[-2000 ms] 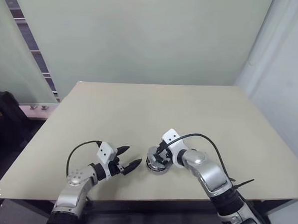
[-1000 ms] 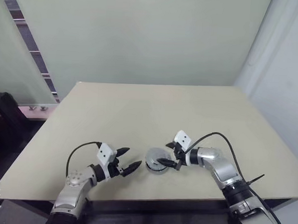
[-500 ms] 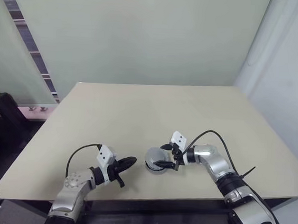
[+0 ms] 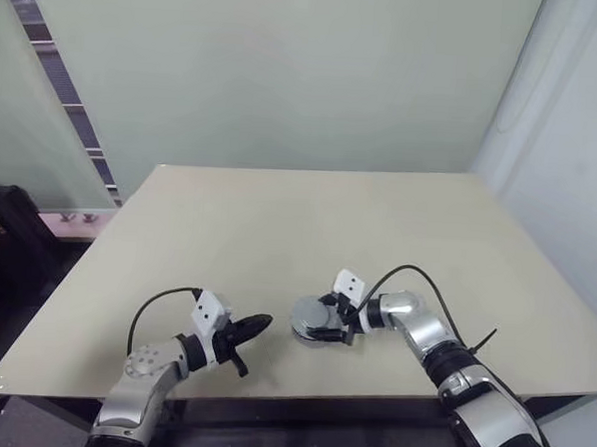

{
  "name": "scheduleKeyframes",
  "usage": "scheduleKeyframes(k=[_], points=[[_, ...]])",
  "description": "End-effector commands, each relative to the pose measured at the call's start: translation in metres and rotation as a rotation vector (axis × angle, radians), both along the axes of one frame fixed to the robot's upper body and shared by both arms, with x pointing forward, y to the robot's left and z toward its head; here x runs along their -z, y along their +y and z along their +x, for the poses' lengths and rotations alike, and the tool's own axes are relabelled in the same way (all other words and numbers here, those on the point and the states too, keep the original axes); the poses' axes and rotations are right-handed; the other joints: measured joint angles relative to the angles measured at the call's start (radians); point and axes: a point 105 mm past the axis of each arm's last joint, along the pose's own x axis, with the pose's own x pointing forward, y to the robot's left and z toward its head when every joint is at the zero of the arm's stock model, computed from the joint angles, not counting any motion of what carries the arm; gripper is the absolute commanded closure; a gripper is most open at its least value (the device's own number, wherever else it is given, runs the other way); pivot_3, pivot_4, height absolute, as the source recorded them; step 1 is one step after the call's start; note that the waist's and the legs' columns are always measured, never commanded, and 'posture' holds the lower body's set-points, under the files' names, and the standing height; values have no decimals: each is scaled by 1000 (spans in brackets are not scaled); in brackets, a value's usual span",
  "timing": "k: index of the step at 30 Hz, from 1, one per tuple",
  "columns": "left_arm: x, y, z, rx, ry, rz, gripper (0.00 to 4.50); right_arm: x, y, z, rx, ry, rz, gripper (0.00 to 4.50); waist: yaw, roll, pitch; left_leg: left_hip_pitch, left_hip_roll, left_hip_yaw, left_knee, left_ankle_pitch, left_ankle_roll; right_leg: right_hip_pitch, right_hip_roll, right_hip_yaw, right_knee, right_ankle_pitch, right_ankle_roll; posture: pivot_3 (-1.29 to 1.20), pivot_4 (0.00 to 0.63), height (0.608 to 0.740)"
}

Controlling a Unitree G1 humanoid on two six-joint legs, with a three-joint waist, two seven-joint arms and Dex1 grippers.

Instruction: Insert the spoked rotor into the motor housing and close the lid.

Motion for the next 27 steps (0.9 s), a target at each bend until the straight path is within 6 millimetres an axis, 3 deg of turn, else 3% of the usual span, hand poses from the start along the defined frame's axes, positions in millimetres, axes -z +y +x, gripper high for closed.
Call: scheduleKeyframes(k=[1,9,11,23,26,27], points=[[-17,2,4,-2,-62,-6,4500,-11,7,5,-15,-28,16,1287,0,0,0,0,0,0,0,0,0,0,0,0,0,0,0,0,0,740],[-17,1,4,2,-63,-3,4500,-9,10,1,-30,-23,-10,4091,-4,0,0,1,3,0,0,0,0,0,4,2,0,0,0,0,0,740],[-17,1,4,2,-63,-3,4500,-9,11,1,-31,-21,-6,4457,-4,0,-1,2,4,0,0,0,0,0,5,2,0,0,0,0,0,740],[-16,-1,5,7,-59,-4,4500,-28,9,12,93,-8,106,4457,-1,1,0,1,4,0,1,0,-1,0,6,2,1,0,-1,0,0,740],[-16,-1,6,9,-59,-4,4500,-30,4,8,72,-4,87,3912,-1,1,0,1,4,0,1,0,-1,-1,6,2,1,0,-1,0,0,740],[-16,-1,6,9,-59,-4,4500,-32,3,8,68,-8,91,3540,0,1,0,1,4,0,1,0,-1,-1,6,2,1,0,-1,0,0,740]])
